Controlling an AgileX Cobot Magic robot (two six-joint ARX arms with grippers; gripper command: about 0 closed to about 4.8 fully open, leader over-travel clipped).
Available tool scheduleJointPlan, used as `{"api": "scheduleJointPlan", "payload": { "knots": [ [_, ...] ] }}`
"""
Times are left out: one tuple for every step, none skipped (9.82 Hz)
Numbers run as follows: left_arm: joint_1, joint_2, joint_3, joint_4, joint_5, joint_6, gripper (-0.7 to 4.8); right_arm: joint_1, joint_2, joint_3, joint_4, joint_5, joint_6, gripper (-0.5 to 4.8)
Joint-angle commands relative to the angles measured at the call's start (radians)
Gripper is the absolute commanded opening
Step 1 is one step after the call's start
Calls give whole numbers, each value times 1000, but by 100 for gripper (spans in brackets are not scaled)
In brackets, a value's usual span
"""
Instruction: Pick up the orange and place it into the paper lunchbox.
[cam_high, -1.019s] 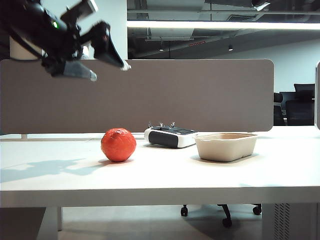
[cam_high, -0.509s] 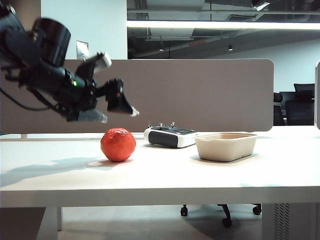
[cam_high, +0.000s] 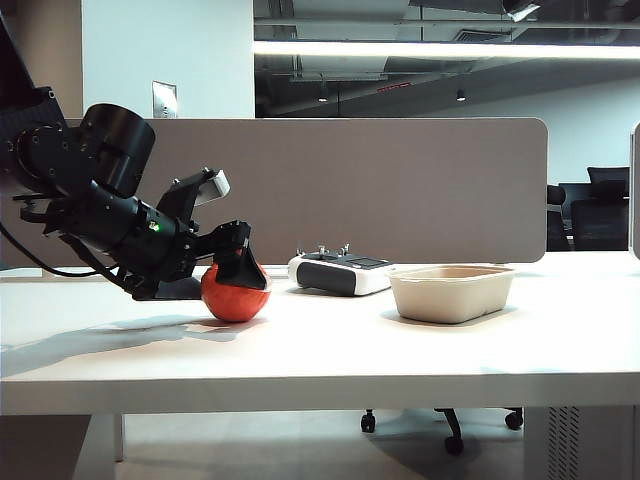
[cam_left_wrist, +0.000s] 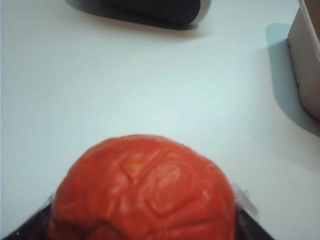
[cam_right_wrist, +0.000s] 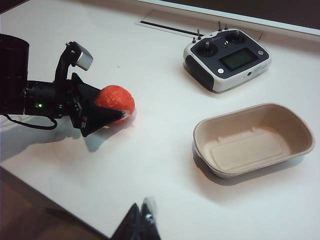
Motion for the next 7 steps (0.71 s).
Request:
{"api": "scheduleJointPlan", "payload": {
  "knots": [
    [-1, -3, 2, 15, -2, 4, 479, 0, -3, 6, 13, 0, 4, -5],
    [-1, -3, 2, 18, -1, 4, 479, 0, -3, 6, 13, 0, 4, -5],
    [-1, -3, 2, 20, 2, 4, 472, 0, -3, 6, 13, 0, 4, -5],
    [-1, -3, 2, 24, 2, 4, 344, 0, -3, 6, 13, 0, 4, -5],
    [-1, -4, 2, 32, 6, 4, 340, 0, -3, 6, 13, 0, 4, -5],
    [-1, -6, 5, 62, 56, 0, 340, 0, -3, 6, 9, 0, 3, -5],
    [-3, -20, 34, 60, 89, -11, 340, 0, -3, 6, -12, 1, 3, -5]
  ]
}}
